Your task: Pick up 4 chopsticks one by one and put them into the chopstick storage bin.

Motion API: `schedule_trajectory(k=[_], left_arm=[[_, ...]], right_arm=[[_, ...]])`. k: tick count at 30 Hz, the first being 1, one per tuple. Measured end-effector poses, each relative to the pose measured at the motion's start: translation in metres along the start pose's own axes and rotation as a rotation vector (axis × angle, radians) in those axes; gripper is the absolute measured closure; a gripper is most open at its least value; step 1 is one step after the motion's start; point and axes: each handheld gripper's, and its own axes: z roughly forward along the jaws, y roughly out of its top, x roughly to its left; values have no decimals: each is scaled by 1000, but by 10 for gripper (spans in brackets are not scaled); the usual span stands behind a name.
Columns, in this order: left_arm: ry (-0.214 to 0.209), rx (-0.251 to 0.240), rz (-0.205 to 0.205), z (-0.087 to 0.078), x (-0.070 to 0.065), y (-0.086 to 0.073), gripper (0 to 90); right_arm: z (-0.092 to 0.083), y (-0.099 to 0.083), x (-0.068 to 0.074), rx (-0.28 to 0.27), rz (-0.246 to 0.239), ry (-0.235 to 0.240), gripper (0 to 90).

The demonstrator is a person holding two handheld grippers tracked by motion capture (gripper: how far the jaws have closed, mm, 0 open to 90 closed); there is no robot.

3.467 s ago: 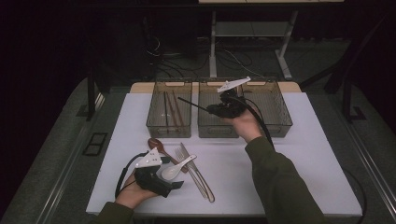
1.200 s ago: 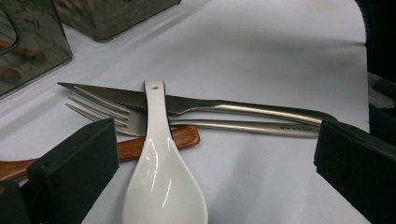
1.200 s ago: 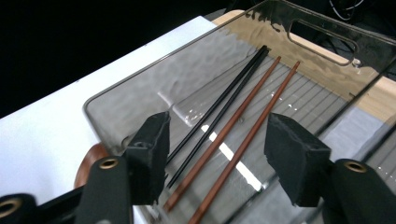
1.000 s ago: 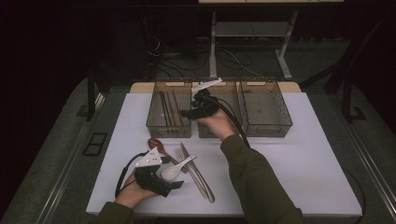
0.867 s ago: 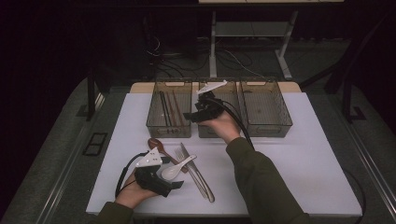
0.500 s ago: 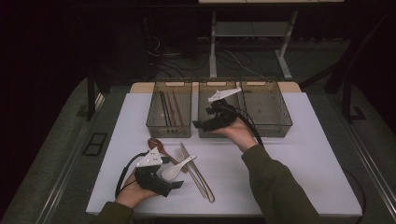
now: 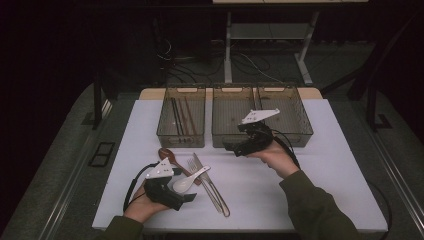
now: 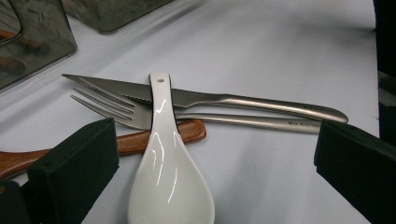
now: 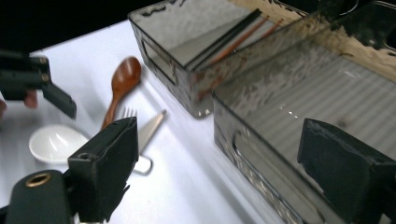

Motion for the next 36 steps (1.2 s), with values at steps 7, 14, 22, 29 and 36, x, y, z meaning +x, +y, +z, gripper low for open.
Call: schedule_trajectory(k=[7,14,22,29,36], left_arm=[[4,1,-4,0,0,0,0],[6,5,-2,1,0,-1,0],[8,6,-6,1,0,-1,0],[9,4,-2,0,0,-1,0],[11,3,-2,0,-1,-1,0]], right_arm=[[-17,-24,3,-20,3,-18,129],[-34,-52,2,-27,14,-42,129],[-56,-82,-1,-71,32,-61,129],[-70,-107,-2,-56,46,-87,128],[-81,-127,-6,-40,62,-111,128]])
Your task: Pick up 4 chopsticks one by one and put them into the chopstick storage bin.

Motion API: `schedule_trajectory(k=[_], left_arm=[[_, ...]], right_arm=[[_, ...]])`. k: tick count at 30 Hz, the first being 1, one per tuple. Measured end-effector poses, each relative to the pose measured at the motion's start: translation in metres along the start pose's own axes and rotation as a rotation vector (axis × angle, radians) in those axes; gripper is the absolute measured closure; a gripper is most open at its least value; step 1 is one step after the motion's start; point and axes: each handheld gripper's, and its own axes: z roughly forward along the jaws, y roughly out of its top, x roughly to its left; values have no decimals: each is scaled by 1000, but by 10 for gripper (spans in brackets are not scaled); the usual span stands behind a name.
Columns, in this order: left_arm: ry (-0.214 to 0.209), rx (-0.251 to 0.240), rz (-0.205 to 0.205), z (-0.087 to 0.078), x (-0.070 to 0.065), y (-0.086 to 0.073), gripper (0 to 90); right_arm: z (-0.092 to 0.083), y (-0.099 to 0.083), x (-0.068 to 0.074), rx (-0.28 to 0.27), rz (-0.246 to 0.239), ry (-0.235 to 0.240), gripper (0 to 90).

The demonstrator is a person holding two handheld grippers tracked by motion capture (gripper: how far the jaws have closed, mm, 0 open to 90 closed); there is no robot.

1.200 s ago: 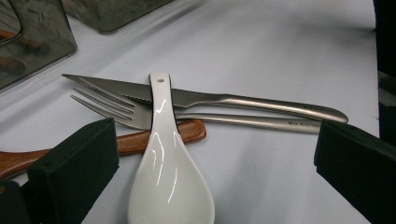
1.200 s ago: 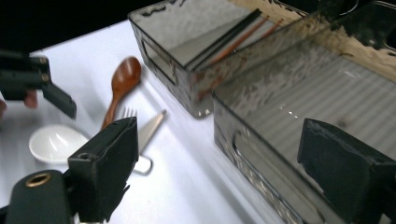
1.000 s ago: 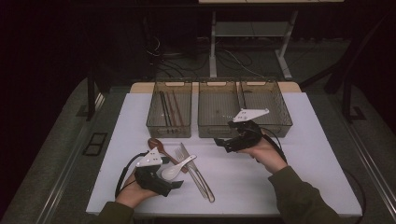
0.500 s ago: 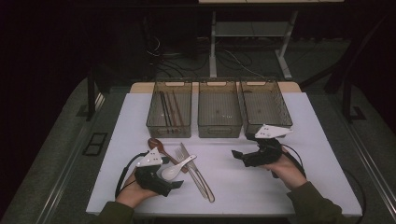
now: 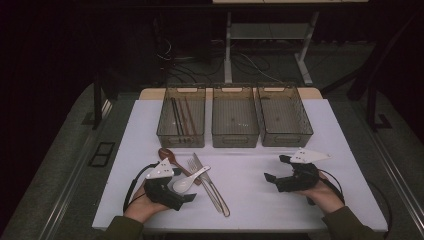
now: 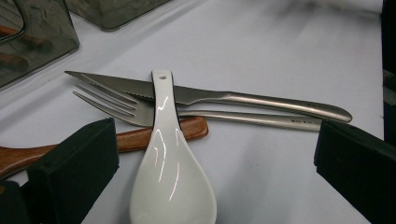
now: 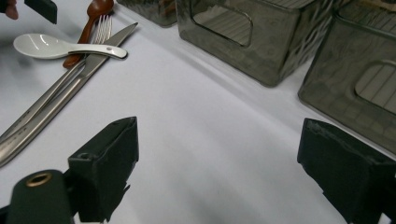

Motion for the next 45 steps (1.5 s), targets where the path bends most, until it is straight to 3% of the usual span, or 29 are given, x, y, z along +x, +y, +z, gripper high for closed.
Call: schedule_trajectory(k=[19,27,37,45], left_arm=[[15,-6,6,-1,2,2,0],[38,-17,3,-5,10,4,14],[60,-38,-17,-16,31,4,147],[27,-18,-20,-20,36,0,324]], right_arm=[[-25,-31,-7,29,5,-18,128],[-33,-38,-11,28,20,-31,128],[-31,-37,-8,39,11,-28,128],[-30,-38,-8,47,6,-30,128]])
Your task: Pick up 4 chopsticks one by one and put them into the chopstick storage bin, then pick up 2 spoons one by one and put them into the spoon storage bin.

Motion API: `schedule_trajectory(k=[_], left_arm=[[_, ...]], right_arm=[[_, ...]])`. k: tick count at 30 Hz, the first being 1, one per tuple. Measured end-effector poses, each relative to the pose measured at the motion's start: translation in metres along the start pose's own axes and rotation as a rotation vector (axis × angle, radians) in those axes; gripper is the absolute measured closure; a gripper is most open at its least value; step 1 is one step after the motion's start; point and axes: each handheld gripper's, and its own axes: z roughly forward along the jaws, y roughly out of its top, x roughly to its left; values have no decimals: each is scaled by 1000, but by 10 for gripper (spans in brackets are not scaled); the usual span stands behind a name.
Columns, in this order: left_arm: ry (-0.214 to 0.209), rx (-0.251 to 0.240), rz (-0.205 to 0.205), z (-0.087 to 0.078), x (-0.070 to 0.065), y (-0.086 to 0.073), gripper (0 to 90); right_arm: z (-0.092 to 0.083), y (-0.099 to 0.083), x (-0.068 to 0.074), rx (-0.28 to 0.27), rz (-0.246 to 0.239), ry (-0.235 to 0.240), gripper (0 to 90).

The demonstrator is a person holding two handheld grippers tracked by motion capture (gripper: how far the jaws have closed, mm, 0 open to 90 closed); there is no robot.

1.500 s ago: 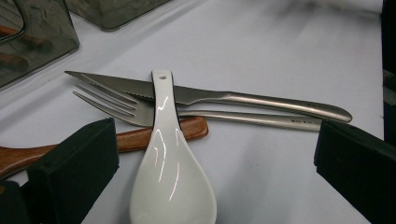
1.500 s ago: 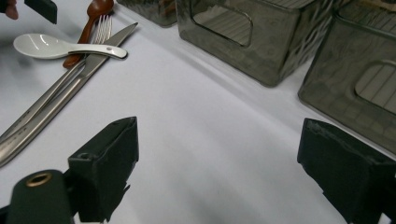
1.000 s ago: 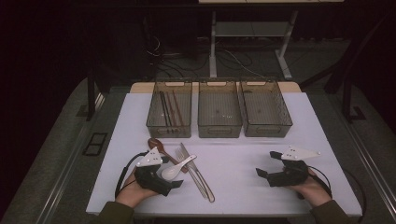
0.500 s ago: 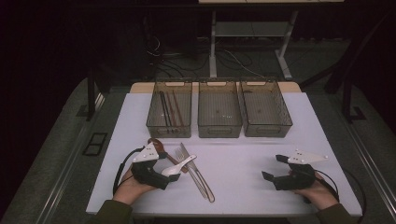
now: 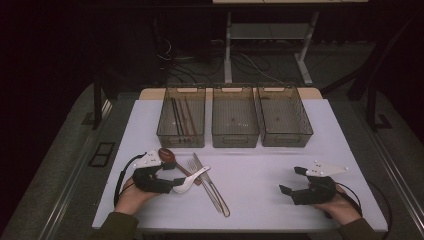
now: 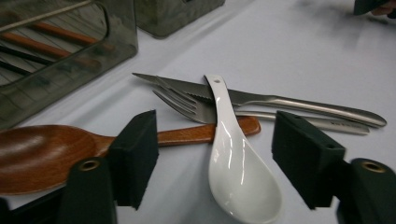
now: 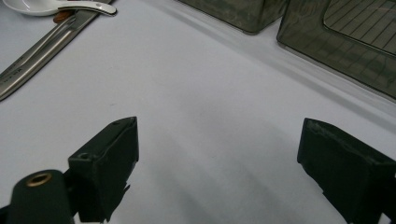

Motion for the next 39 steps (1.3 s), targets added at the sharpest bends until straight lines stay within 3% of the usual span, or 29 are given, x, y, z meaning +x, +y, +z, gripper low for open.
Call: schedule_trajectory(k=[10,28,39], left_arm=[[-39,68,5,6,-1,-3,491],[-41,134,19,15,-7,-7,474],[-45,184,43,16,-11,-7,546]], right_arm=[[0,0,1,4,-12,-3,129],[2,0,1,14,-18,-4,128],[3,0,2,15,-26,-5,128]])
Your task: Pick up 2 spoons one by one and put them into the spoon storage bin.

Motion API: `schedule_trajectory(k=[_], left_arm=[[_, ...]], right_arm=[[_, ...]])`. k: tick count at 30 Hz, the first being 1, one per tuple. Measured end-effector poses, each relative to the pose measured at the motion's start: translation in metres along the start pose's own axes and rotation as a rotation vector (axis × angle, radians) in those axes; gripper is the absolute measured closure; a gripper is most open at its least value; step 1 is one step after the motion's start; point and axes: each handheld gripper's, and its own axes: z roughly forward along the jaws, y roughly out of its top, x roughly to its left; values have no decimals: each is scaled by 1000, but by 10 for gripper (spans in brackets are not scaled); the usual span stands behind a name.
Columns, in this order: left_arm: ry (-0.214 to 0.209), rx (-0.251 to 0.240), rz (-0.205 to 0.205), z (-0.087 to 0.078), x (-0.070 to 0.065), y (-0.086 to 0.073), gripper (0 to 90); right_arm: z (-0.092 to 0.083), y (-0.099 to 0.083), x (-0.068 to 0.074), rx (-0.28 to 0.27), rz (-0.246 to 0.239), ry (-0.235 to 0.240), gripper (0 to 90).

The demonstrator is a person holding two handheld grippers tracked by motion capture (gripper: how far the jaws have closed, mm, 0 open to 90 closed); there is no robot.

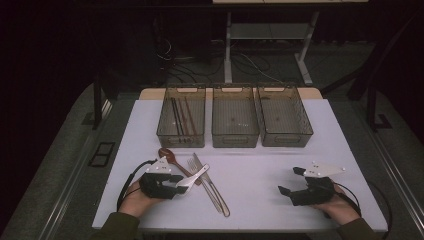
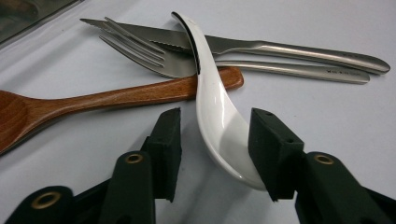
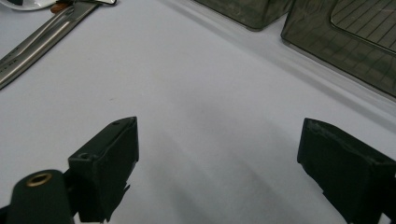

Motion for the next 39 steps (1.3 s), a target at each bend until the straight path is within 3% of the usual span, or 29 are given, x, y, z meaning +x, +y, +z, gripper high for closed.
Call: schedule_trajectory(k=[9,15,25,34,39], left_arm=[[1,30,1,1,-5,4,664],[25,42,-2,1,-7,7,732],[50,52,36,0,-12,13,809],[61,56,49,-1,-13,14,818],[68,30,48,-5,-14,15,818]], right_arm=[[-1,0,0,-3,-1,-2,129],[-1,0,1,-6,1,-1,129],[-2,2,2,-15,-1,5,128],[0,4,5,-42,28,41,128],[3,3,6,-38,27,37,128]])
